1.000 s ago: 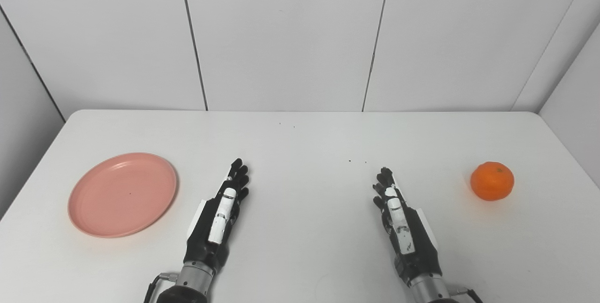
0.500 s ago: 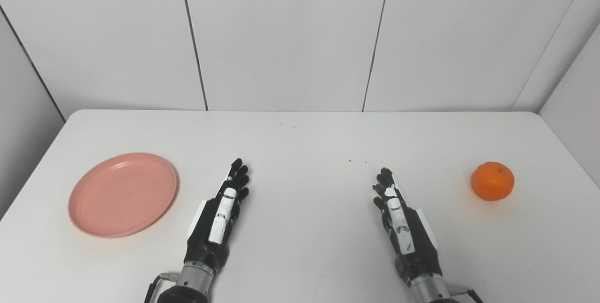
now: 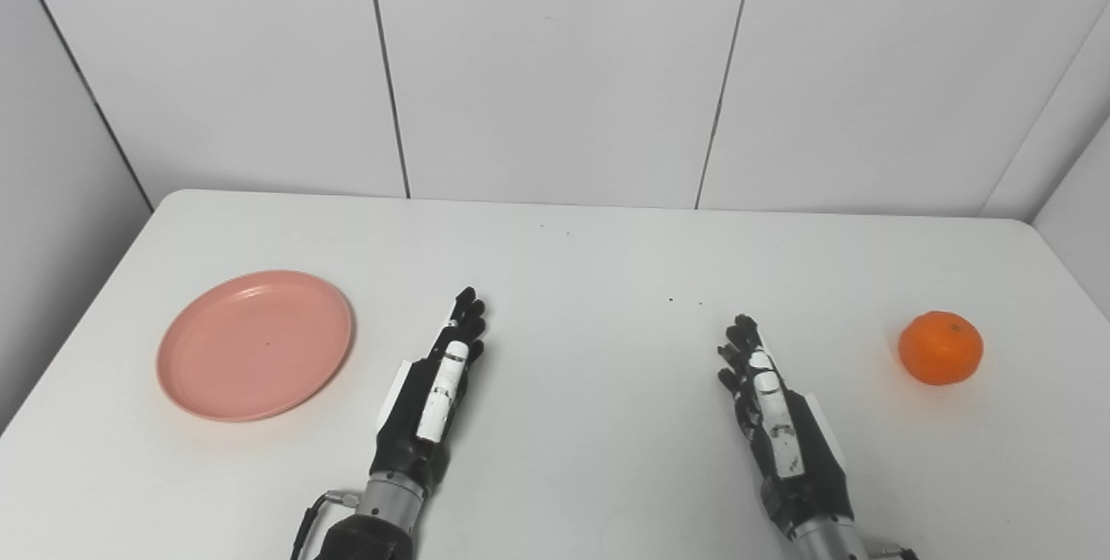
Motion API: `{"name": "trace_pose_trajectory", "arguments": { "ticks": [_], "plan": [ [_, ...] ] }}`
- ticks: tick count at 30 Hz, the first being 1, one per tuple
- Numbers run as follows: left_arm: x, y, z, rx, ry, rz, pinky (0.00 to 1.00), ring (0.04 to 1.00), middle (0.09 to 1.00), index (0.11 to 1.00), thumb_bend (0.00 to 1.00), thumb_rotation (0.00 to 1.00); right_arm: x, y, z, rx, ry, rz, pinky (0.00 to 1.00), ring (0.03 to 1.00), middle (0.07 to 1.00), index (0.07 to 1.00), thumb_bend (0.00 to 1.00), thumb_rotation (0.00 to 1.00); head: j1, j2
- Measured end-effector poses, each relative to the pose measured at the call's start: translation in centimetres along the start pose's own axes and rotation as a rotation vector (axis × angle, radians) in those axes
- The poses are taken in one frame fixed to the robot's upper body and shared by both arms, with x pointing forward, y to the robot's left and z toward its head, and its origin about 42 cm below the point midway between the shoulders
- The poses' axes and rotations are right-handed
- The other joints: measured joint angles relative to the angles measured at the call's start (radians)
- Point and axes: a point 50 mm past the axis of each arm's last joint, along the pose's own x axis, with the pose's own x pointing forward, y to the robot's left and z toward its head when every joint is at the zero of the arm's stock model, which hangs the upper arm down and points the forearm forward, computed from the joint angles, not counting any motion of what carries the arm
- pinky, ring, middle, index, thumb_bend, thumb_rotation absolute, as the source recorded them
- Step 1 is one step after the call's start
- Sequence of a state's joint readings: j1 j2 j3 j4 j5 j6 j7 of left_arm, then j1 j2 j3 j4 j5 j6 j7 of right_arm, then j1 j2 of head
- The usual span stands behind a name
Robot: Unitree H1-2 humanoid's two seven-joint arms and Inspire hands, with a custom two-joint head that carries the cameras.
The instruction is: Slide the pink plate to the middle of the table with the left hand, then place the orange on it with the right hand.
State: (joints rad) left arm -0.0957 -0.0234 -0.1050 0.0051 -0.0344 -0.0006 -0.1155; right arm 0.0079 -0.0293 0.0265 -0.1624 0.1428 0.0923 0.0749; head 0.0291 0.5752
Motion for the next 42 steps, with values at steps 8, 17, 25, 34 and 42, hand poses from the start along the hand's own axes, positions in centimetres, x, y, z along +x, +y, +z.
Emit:
{"name": "trace_pose_trajectory", "arguments": {
  "ticks": [8,17,25,34,42],
  "plan": [
    [0.3,-1.0,-0.1,-0.007,0.003,0.031,1.0,0.993,1.0,1.0,0.35,1.0,-0.1,-0.9,0.1,-0.007,0.003,0.023,1.0,1.0,1.0,1.0,0.38,1.0,0.086,-0.02],
    [0.5,-2.0,-0.1,0.015,0.009,0.049,0.98,0.984,0.994,0.998,0.34,1.0,-0.3,-1.9,0.2,-0.004,0.003,0.029,1.0,1.0,1.0,1.0,0.36,1.0,0.153,-0.035],
    [0.5,-2.5,-0.1,0.012,0.018,0.054,0.97,0.98,0.992,0.995,0.32,1.0,-0.5,-2.0,0.1,0.006,0.006,0.038,1.0,1.0,1.0,1.0,0.33,1.0,0.164,-0.035],
    [0.6,-2.7,0.0,0.012,0.021,0.048,0.97,0.979,0.993,0.996,0.33,1.0,-0.6,-2.0,0.1,0.008,0.006,0.042,1.0,1.0,1.0,1.0,0.33,1.0,0.176,-0.04],
    [0.5,-2.7,0.0,0.014,0.02,0.049,0.98,0.981,0.995,0.995,0.33,1.0,-0.5,-1.8,0.0,0.01,0.005,0.043,1.0,1.0,1.0,1.0,0.32,1.0,0.181,-0.048]
  ]
}}
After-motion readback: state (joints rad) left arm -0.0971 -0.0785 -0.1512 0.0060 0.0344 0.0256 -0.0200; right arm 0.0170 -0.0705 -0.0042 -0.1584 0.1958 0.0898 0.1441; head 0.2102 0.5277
